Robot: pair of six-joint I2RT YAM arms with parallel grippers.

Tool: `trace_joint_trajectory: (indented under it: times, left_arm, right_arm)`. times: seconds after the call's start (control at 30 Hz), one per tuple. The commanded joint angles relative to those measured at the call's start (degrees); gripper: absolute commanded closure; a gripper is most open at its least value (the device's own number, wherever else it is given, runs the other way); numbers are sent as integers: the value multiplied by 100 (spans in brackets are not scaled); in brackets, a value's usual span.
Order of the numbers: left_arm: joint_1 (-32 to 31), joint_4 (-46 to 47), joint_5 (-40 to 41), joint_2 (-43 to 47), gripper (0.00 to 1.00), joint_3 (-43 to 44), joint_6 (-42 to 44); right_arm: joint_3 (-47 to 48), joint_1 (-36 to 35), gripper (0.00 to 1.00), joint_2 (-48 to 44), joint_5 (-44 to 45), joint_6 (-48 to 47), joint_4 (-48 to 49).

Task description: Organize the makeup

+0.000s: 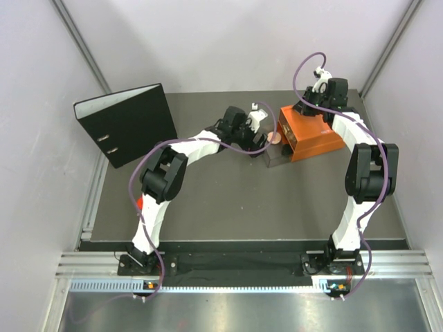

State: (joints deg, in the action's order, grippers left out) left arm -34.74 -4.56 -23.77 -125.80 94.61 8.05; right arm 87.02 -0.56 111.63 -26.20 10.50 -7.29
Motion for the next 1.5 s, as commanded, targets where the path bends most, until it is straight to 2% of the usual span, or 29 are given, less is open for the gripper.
trace_joint_trajectory:
  times: [0.0,0.13,0.33,0.53,0.8,1.1,1.3,1.47]
  left_arm:
    - [-155,579,-242,-260,1,698,-295]
    - [-322,614,-294,-769,1,1383,-374]
    - [-428,1027,-409,-1263,1,1841,-770]
    - [-454,1624,-400,-1377,1,1903,-963]
    - [-648,1756,-584,-1684,1,2167,-1025]
    - [-569,2054,-270,-1202,1,1658,-841]
    - [-428,2986,135,-350,1,542,-489]
    - [-305,2960,188,-42,1,199,-480]
  right_arm:
    - [-731,-6,100,816,545,-303,-2180]
    - [-809,-6,100,790,537,-294,-2128]
    - [-941,3,100,728,510,-277,-2066]
    - [-1021,3,100,684,519,-294,-2066]
    - [-951,12,100,693,519,-294,-2101]
    - [-1029,12,100,658,528,-294,-2066]
    - [-1100,12,100,658,519,-286,-2048]
    - [-1074,12,100,693,519,-277,-2040]
